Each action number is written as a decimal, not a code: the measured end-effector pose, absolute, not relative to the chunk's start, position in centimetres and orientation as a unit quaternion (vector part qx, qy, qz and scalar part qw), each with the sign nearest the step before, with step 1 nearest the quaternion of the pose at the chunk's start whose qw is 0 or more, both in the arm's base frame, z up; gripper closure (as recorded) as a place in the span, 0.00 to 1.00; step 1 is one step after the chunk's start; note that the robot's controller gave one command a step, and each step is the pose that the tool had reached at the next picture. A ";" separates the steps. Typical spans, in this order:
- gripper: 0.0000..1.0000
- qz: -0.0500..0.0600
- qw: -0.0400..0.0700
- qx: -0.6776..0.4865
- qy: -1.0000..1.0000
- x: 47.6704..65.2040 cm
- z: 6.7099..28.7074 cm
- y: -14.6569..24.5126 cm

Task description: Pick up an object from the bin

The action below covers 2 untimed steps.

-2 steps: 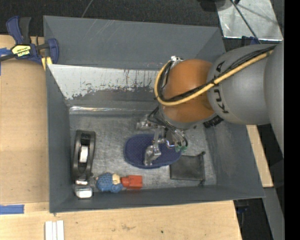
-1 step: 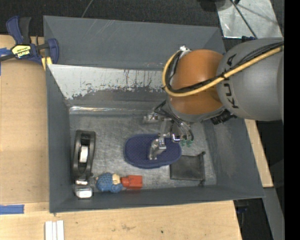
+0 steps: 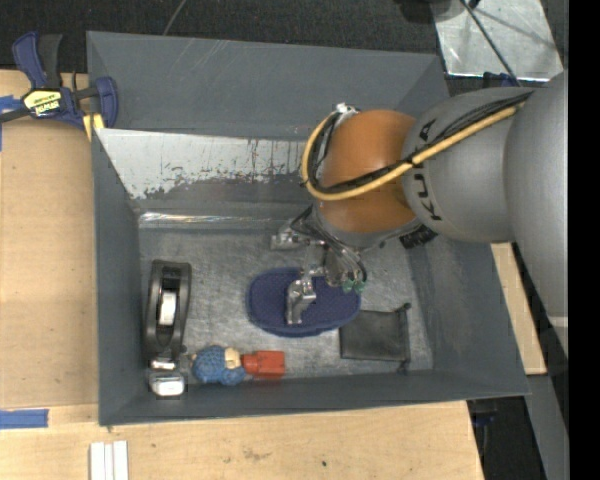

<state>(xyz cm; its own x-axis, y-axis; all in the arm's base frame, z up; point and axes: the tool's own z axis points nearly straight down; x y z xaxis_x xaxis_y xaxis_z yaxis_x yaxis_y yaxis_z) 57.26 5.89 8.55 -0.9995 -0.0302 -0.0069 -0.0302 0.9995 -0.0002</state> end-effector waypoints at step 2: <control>1.00 -0.001 0.005 -0.016 1.000 57.3 8.0 8.6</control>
Offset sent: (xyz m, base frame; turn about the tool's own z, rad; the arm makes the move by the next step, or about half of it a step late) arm -0.0060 0.0288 -0.0155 -0.0040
